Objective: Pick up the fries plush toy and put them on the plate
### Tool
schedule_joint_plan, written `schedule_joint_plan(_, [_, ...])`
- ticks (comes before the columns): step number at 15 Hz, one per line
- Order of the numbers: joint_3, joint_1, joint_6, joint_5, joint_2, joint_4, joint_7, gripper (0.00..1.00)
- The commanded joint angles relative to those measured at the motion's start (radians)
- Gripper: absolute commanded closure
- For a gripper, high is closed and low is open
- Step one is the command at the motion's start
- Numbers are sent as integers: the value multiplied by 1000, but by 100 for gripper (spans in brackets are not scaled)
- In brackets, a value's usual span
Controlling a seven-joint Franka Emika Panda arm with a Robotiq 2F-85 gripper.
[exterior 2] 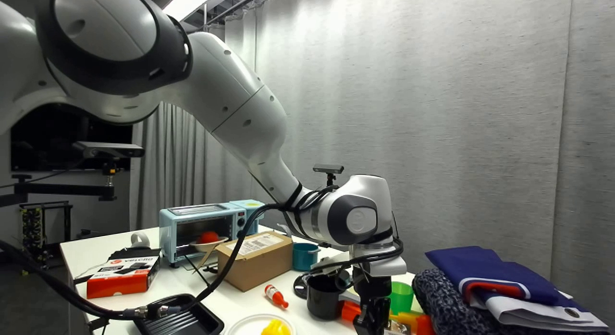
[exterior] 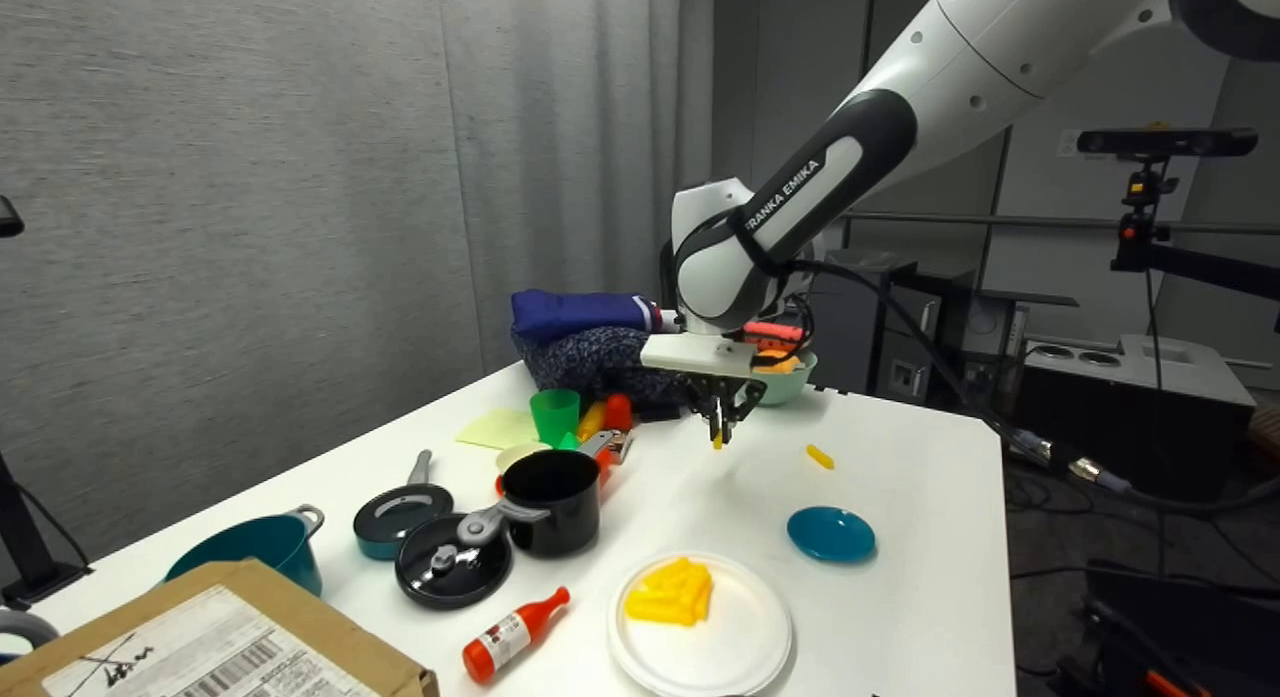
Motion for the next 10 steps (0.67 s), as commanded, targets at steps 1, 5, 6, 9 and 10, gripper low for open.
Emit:
schedule_joint_plan(1, [61,14,61,29,8,-34,-5,96])
schedule_joint_plan(5, [159,37,106,70,-10,-90,-50,96])
schedule_joint_plan(6, [177,42,112,82,-20,-107,-59,96])
schedule_joint_plan(9, [181,81,154,67,-91,-184,-47,96])
schedule_joint_plan(10, [179,91,165,62,-111,-202,-42,96])
